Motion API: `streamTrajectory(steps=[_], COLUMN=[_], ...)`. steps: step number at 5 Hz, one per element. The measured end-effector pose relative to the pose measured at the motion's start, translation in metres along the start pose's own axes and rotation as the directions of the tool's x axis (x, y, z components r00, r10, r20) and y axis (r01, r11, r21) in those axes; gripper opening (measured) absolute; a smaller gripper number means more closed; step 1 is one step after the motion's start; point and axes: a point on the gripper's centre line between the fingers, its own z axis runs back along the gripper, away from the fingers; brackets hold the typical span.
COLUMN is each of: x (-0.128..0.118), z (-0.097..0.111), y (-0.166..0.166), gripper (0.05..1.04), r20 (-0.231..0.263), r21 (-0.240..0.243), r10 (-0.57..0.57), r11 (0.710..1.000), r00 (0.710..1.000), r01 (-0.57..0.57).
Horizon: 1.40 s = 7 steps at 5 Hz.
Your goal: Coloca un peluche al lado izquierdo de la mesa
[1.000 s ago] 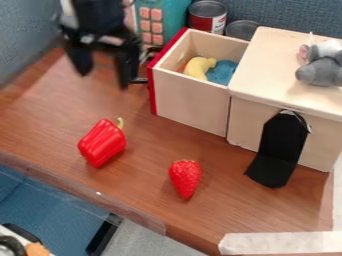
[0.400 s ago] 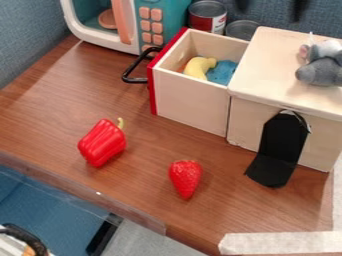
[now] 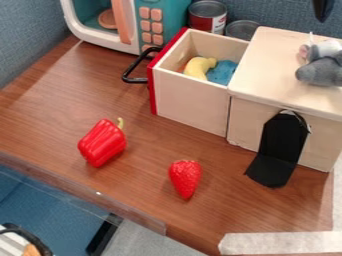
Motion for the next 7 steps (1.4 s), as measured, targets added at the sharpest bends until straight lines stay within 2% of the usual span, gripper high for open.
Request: streamTrajectory(steps=[2,3,4,5,6,7], x=[-0.02,-0.021,-0.022,-0.024,-0.022,-0.053], z=[-0.041,-0.062,-0.065,-0.054,-0.011,0.024], y=[0.009,0.016,0.017,0.021,0.045,0.089], gripper=[0.999,0.948,0.718,0.569,0.527,0.523], r20=[-0.092,-0.118,-0.121,-0.131,-0.092,-0.07], r21=[0.078,0.093,0.078,0.092,0.101,0.141], r10=[0.022,0.071,0.091,0.101,0.132,0.204], r11=[0.997,0.994,0.994,0.992,0.987,0.971], r00=[0.995,0.99,0.988,0.986,0.987,0.976], r01=[-0.015,-0.06,-0.082,-0.09,-0.123,-0.193])
